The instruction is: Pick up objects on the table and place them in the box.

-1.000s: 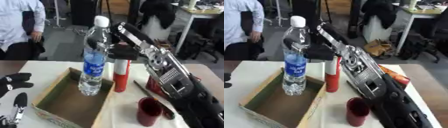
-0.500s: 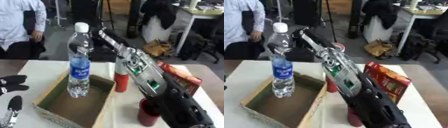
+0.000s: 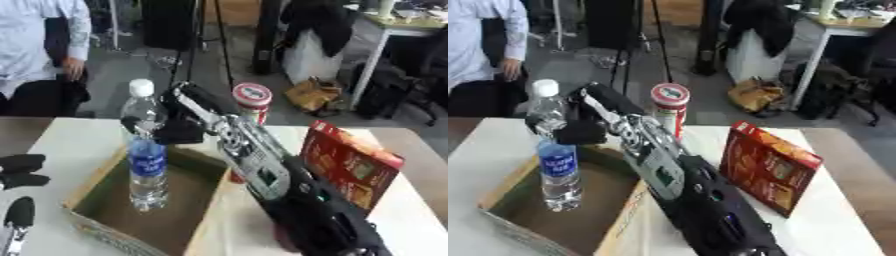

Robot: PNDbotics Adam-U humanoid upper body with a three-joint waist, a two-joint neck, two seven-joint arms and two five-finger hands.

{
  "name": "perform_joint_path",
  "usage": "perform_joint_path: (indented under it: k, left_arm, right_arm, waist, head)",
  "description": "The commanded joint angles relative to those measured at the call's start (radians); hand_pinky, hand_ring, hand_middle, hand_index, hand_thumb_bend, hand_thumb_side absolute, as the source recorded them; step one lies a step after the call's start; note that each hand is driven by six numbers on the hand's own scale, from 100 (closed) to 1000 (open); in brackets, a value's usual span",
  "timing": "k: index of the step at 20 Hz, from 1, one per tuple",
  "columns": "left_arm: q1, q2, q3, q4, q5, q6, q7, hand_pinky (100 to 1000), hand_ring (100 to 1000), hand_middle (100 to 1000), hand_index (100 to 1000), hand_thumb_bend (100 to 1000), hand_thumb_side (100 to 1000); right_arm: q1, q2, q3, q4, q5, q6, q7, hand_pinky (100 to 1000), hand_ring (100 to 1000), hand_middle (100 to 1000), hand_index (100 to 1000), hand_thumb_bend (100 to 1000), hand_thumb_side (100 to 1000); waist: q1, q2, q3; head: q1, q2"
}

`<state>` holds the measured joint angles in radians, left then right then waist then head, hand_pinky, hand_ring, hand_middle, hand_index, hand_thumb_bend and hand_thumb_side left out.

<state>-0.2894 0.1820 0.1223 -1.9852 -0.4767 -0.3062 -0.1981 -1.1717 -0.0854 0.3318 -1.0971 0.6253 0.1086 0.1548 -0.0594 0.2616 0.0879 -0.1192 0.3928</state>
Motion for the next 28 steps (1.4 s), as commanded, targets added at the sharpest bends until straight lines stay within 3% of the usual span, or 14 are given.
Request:
perform_joint_path:
  k: [1,2,3,4,5,8,9,10,11,20,28]
  left_arm:
    - [-0.015,0.006,-0.004,-0.015,0.006,-0.001,-0.005,838,811,801,755,100,803]
    - [-0.015,0.005,-0.004,-0.015,0.007,-0.001,-0.006,838,811,801,755,100,803]
    - [-0.015,0.005,-0.004,-0.015,0.007,-0.001,-0.007,838,811,801,756,100,802]
    - [-0.016,0.005,-0.004,-0.015,0.007,-0.001,-0.008,838,811,801,756,100,802]
    - [-0.016,0.005,-0.004,-0.015,0.007,-0.001,-0.009,838,811,802,756,100,802]
    - [-0.015,0.005,-0.004,-0.015,0.007,-0.001,-0.011,838,811,802,756,100,802]
    - [-0.015,0.005,-0.004,-0.015,0.007,-0.001,-0.012,838,811,802,756,100,802]
    - [-0.015,0.005,-0.004,-0.015,0.007,-0.001,-0.012,838,811,802,756,100,802]
    - [-0.015,0.005,-0.004,-0.015,0.007,-0.001,-0.013,838,811,802,756,100,801]
    - [-0.013,0.005,-0.003,-0.015,0.008,0.0,-0.016,838,812,802,757,100,799]
    - [-0.012,0.006,0.0,-0.015,0.005,0.001,-0.016,838,812,802,758,100,791]
  right_arm:
    - [-0.021,0.008,-0.017,0.034,0.027,-0.027,-0.01,636,563,339,463,372,750]
    - [-0.02,0.011,-0.018,0.045,0.032,-0.034,-0.013,636,563,339,463,372,750]
    - [-0.02,0.013,-0.02,0.053,0.035,-0.043,-0.016,679,622,426,532,539,949]
    - [-0.019,0.014,-0.021,0.058,0.037,-0.054,-0.02,679,622,426,532,539,949]
    - [-0.018,0.014,-0.023,0.06,0.038,-0.065,-0.026,740,699,547,640,582,1000]
    - [-0.018,0.014,-0.025,0.067,0.036,-0.088,-0.039,760,721,580,676,579,1000]
    - [-0.018,0.014,-0.025,0.07,0.033,-0.095,-0.037,814,778,683,761,570,1000]
    - [-0.019,0.014,-0.025,0.072,0.029,-0.102,-0.033,814,778,683,761,570,1000]
    - [-0.02,0.012,-0.026,0.072,0.026,-0.107,-0.03,852,829,773,858,562,1000]
    - [-0.02,-0.002,-0.037,0.039,0.006,-0.101,-0.043,877,869,817,892,559,1000]
    - [-0.01,-0.034,-0.064,-0.083,-0.038,-0.055,-0.107,883,876,822,895,523,1000]
  waist:
    - [0.008,-0.015,0.004]
    - [0.008,-0.014,0.004]
    - [0.009,-0.014,0.005]
    - [0.009,-0.014,0.005]
    - [0.01,-0.014,0.005]
    - [0.011,-0.013,0.004]
    - [0.011,-0.013,0.004]
    - [0.011,-0.013,0.003]
    - [0.011,-0.013,0.003]
    - [0.015,-0.016,-0.004]
    - [0.026,-0.022,-0.012]
  head:
    - [-0.005,-0.006]
    - [-0.005,-0.006]
    - [-0.005,-0.006]
    - [-0.005,-0.006]
    - [-0.005,-0.006]
    - [-0.004,-0.005]
    - [-0.004,-0.005]
    - [-0.003,-0.004]
    - [-0.003,-0.005]
    - [0.0,-0.005]
    - [-0.012,-0.007]
